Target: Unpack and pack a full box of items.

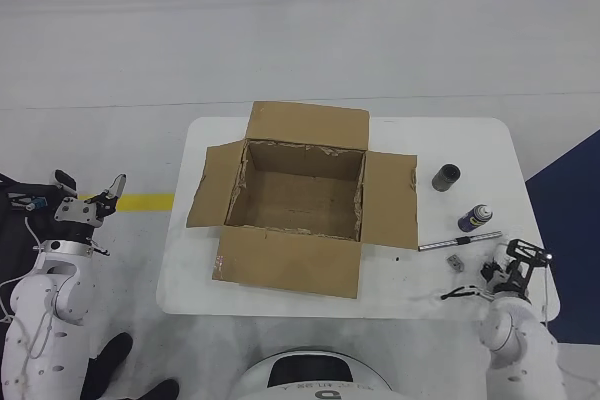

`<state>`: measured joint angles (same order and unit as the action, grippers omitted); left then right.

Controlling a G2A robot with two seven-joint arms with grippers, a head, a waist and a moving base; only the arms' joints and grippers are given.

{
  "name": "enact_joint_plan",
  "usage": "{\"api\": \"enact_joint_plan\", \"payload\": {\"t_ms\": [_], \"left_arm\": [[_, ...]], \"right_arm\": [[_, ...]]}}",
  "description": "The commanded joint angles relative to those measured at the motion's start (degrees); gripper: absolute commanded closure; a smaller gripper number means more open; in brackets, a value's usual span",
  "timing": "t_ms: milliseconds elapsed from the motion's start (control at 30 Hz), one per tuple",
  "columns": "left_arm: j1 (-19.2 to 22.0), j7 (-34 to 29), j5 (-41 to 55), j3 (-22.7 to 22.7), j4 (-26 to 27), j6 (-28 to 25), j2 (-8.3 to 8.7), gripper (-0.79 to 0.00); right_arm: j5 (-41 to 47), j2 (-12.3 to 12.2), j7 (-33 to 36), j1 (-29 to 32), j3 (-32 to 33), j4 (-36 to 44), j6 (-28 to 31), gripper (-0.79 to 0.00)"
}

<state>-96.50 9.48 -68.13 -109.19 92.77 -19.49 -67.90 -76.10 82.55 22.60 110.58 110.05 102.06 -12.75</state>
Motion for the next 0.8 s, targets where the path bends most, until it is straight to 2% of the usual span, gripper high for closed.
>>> {"api": "enact_joint_plan", "payload": {"t_ms": [0,133,300,633,767], "left_arm": [[0.0,0.0,0.0,0.0,0.0,0.0,0.00,-0.785],[0.0,0.0,0.0,0.0,0.0,0.0,0.00,-0.785],[0.0,0.0,0.0,0.0,0.0,0.0,0.00,-0.785],[0.0,0.0,0.0,0.0,0.0,0.0,0.00,-0.785],[0.0,0.0,0.0,0.0,0.0,0.0,0.00,-0.785]], "right_arm": [[0.0,0.0,0.0,0.1,0.2,-0.2,-0.3,0.000],[1.8,0.0,0.3,0.8,1.0,0.3,0.7,0.000],[10.8,0.2,-0.3,2.2,3.1,2.8,4.2,0.000],[37.0,0.4,1.6,6.0,9.7,6.1,15.2,0.000],[52.0,0.3,6.9,8.2,13.0,7.1,23.6,0.000]]}}
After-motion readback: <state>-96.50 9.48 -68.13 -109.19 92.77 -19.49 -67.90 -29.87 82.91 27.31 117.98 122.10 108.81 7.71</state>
